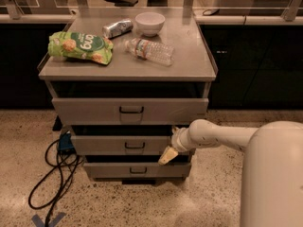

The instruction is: Open middle drawer

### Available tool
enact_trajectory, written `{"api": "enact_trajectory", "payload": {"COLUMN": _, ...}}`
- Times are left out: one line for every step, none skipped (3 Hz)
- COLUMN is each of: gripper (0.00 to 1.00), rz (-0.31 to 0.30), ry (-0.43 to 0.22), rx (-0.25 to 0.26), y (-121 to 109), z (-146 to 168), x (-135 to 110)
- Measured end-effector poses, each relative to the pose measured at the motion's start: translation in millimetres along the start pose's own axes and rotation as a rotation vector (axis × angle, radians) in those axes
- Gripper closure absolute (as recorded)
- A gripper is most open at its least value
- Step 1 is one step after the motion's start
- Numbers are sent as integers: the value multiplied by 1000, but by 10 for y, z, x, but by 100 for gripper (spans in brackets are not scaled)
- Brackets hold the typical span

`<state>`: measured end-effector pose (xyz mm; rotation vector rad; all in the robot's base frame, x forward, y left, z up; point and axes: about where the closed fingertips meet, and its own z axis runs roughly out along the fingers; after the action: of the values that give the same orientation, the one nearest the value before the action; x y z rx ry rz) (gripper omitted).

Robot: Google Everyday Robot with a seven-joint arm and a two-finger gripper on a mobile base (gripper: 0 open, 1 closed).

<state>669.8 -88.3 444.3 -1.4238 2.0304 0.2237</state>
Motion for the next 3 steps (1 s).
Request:
{"api": "enact_trajectory", "payload": {"gripper": 0, "rz": 36, "ry": 29, "rx": -52, "y": -90, "z": 119, "x": 176}}
{"api": "enact_trajectory", "payload": {"gripper": 0, "rz": 70, "ry": 50, "rx": -55, "y": -85, "z": 234, "x": 285}}
{"api": "enact_trajectory", "payload": {"gripper": 0, "rz": 70, "ry": 50, "rx": -55, "y": -85, "z": 235, "x": 286}}
